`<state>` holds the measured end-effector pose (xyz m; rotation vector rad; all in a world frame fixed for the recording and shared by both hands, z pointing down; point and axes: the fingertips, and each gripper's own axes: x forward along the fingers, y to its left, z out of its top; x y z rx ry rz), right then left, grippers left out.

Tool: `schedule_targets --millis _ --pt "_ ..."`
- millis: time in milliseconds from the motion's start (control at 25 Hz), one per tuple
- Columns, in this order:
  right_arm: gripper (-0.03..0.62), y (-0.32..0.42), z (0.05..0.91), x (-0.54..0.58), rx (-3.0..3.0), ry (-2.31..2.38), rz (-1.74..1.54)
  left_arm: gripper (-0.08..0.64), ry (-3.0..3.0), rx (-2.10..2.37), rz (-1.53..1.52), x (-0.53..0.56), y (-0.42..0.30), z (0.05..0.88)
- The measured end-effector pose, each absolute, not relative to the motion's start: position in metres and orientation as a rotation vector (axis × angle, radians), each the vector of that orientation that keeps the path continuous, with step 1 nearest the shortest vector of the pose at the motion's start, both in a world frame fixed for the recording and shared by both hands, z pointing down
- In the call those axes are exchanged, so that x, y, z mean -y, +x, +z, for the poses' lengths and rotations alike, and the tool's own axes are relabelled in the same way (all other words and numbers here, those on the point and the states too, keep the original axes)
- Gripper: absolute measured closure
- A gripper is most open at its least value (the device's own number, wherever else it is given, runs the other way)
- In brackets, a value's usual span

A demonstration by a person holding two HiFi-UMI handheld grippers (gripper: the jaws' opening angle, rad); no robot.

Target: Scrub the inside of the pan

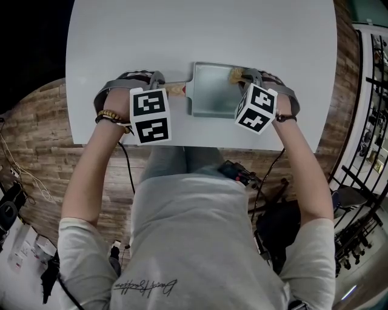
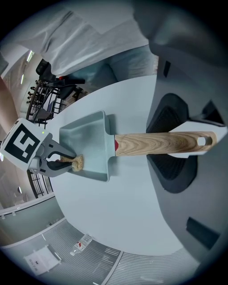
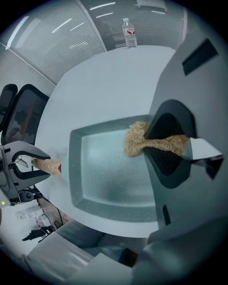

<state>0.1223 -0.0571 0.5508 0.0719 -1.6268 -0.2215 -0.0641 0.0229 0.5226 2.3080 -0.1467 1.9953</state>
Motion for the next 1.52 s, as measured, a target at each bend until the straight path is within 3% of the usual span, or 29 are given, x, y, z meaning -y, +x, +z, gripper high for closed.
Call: schedule_targets --millis 760,1520 --pt "0.523 0.139 0.549 -0.033 1.509 -0.231 0.179 0.41 2.294 0.178 1.99 -0.019 -0.068 0.527" --pt "0.525 0.141 0.55 -0.039 1.486 -0.223 0.174 0.407 2.347 0.155 2.01 -0.018 -0.066 0.526"
